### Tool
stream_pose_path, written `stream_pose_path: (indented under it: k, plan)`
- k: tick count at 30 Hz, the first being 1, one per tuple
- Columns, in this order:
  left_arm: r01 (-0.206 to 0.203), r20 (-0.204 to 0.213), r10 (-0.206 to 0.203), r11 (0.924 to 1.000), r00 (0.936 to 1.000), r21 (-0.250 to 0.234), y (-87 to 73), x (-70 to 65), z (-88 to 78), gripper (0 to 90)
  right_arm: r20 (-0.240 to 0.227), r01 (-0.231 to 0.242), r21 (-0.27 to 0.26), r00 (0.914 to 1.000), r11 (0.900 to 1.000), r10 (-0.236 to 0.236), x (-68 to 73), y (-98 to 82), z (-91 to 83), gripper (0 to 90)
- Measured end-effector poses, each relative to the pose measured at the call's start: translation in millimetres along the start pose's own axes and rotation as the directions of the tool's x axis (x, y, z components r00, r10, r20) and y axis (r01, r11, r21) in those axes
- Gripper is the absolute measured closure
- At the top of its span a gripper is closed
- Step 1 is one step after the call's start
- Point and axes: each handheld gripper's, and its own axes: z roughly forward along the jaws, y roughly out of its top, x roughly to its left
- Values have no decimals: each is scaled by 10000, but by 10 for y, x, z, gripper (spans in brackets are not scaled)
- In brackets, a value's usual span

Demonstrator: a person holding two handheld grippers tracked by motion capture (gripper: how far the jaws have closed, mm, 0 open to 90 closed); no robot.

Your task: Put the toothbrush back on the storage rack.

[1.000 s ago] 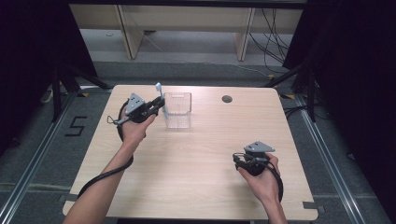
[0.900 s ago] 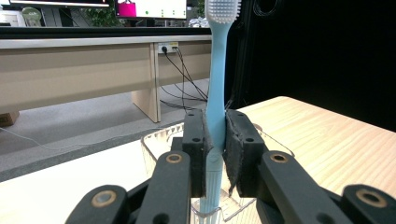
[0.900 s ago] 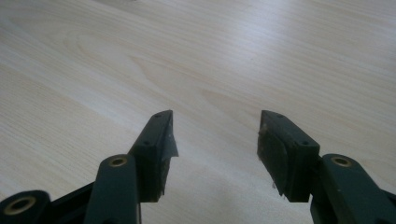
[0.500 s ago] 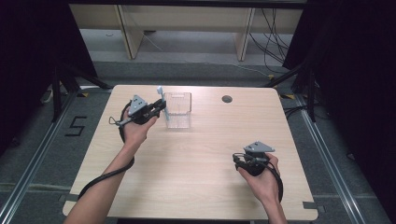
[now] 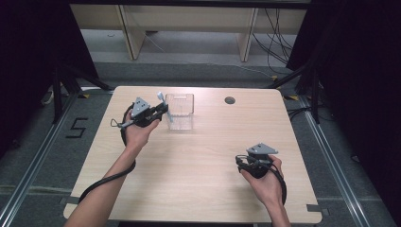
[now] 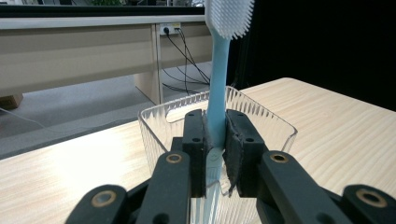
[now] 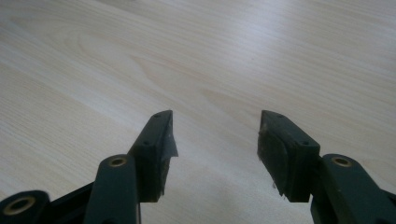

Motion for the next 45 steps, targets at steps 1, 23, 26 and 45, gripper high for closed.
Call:
stream_pose_path:
  k: [1, 23, 26, 45]
  plan:
    - [38, -15, -38, 10000, 10000, 83, -8, 2, 1, 783, -90, -61, 37, 9999, 10000, 61, 4, 1, 6, 462]
    - [159, -120, -149, 9960, 9998, 878, 0, 21, -37, 682, -112, -82, 129, 9999, 9999, 84, 27, 0, 6, 459]
    - [47, -216, -26, 9953, 9998, 970, 4, 32, -59, 594, -151, -98, 109, 9998, 9999, 100, 35, 3, 16, 458]
    - [-471, -335, 542, 9813, 9980, 1868, -51, 36, -291, 384, -97, 14, 111, 10000, 9999, -13, 59, -2, 27, 458]
